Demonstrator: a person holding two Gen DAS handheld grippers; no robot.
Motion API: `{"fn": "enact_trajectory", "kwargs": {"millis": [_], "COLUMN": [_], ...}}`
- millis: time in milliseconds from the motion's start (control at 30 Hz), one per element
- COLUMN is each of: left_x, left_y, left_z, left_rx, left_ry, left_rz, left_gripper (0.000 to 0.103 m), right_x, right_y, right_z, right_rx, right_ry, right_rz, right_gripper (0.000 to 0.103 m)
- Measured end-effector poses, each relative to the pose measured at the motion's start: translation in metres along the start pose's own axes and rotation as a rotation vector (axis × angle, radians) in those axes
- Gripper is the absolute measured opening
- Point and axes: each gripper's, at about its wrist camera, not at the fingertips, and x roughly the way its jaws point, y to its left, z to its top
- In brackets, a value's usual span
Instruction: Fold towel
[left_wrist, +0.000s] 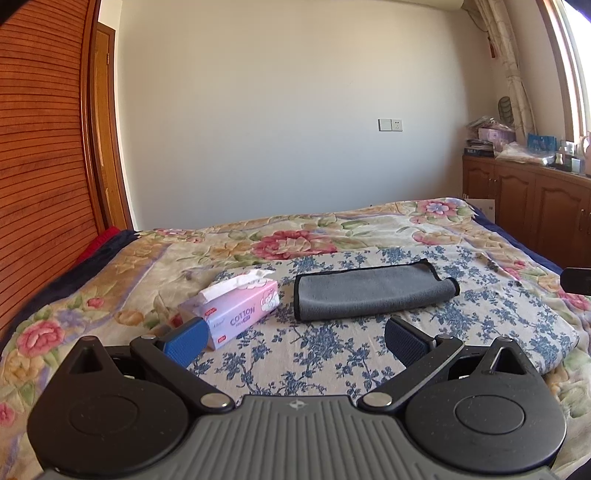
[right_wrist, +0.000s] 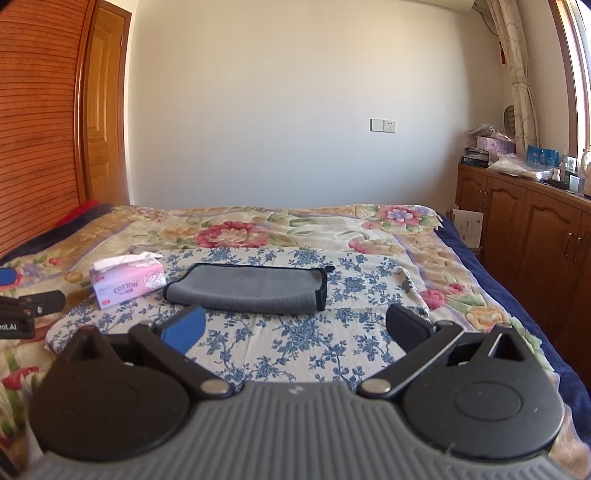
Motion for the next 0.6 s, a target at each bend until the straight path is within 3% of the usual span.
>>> {"fn": "enact_trajectory", "kwargs": {"millis": [600], "left_x": [0.000], "left_y": [0.015], "left_z": [-0.010], "left_rx": [-0.033], "left_ry": [-0.049], "left_rz": [0.032], "left_gripper": [0.103], "right_x": [-0.006], "right_y": [-0.006], "right_z": [-0.007], "right_rx": [0.032], "right_ry": [-0.058], "right_rz": [-0.014], "right_gripper": [0.103]}}
